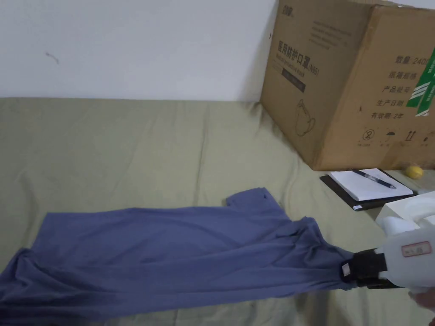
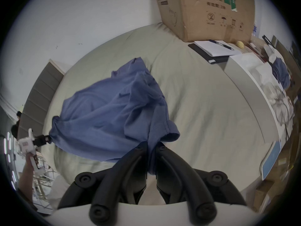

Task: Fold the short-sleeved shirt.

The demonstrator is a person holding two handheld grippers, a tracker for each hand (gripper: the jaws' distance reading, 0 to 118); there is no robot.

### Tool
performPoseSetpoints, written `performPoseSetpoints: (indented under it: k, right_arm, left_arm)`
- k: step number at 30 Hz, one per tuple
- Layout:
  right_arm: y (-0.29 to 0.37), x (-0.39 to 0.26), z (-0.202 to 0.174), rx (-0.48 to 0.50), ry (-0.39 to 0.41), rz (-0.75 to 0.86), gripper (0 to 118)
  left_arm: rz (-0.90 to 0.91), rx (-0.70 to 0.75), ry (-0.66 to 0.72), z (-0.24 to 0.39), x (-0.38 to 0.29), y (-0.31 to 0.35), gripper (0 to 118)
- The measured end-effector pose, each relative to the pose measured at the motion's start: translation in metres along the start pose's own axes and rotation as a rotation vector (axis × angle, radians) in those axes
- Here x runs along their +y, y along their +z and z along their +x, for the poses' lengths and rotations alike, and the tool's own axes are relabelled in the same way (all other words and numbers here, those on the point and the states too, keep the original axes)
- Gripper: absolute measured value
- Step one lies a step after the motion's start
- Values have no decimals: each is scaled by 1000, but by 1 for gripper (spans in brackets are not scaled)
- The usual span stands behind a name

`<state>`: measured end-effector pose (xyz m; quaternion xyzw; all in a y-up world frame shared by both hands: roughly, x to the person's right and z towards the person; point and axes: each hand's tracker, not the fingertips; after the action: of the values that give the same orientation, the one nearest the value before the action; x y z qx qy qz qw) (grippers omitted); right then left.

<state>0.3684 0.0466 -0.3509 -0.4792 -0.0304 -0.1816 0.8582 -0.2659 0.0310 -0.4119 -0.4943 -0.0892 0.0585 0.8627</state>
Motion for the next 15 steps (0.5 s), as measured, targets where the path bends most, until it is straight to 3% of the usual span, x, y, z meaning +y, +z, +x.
performPoseSetpoints:
  k: [7,10,12,13,14,15]
  right_arm:
    - [35,-69,28,66,-26,-90,10]
    - [18,-92,43,34,-15,-104,10]
    - [0,-100,51,23,-99,-119,11]
    - [-5,-103,55,5,-140,-112,21]
    - [-7,-105,56,-28,-161,-113,45]
    - [-4,-105,46,-68,-153,-104,74]
  left_arm:
    - [-85,-82,61,-51,-68,22,0]
    - [-120,-98,62,-60,-91,10,2]
    - [-109,-64,87,-53,-100,5,24]
    - [-105,-13,84,-54,-102,1,46]
    - [-97,58,62,-55,-104,-1,80]
    - [-85,131,31,-55,-106,-2,102]
